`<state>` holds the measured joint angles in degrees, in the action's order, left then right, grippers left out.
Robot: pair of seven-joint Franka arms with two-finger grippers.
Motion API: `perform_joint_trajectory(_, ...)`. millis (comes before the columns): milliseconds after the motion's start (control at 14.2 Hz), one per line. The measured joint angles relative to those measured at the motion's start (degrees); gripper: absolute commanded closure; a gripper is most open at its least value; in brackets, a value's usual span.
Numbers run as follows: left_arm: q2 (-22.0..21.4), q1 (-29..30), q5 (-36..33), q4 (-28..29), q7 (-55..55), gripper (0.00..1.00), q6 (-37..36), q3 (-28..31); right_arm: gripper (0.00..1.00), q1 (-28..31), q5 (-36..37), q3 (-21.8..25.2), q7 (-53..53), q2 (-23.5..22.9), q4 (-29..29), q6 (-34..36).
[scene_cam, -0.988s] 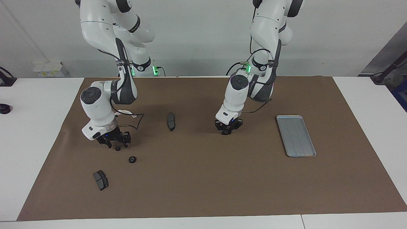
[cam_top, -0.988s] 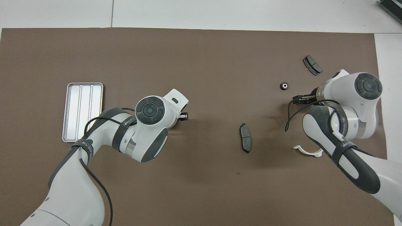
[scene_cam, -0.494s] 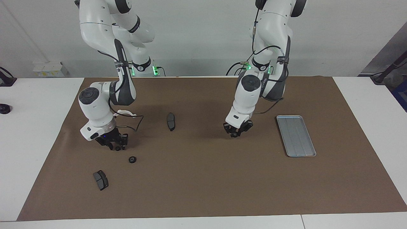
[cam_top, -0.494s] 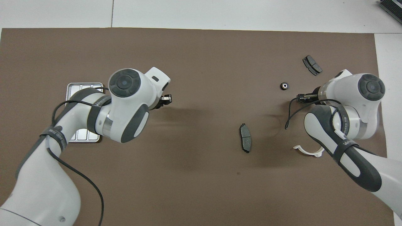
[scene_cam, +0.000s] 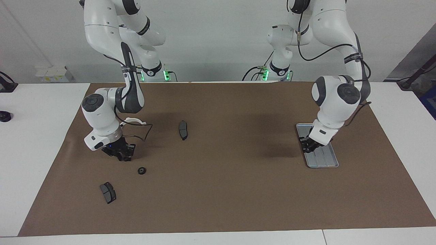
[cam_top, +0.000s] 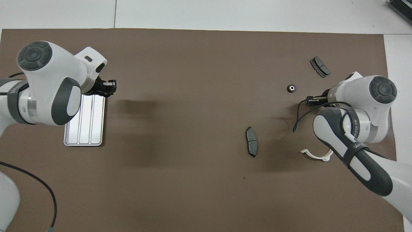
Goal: Pick bearing gear from pile to tray
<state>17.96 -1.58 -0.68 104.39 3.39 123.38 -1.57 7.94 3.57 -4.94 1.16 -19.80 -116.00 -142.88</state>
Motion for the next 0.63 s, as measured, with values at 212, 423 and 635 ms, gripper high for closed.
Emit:
perform_joint_trajectory(212,-1.4,5.6,0.0,4.9,-8.6,1.0,0.2,0.0,1.0,0.0,0.0,-0.2,0.0,0.6,0.3,-0.1)
perform_joint_trajectory(423,-3.5,8.0,0.0,10.8,-11.9,0.92,3.3,0.0,1.0,-1.0,0.0,-0.8,0.6,3.5,0.6,0.9)
perform_joint_trajectory(635,-4.6,8.2,0.0,14.4,-12.0,0.59,6.6,-0.2,1.0,-6.6,-0.1,-1.1,8.4,6.3,2.3,4.8)
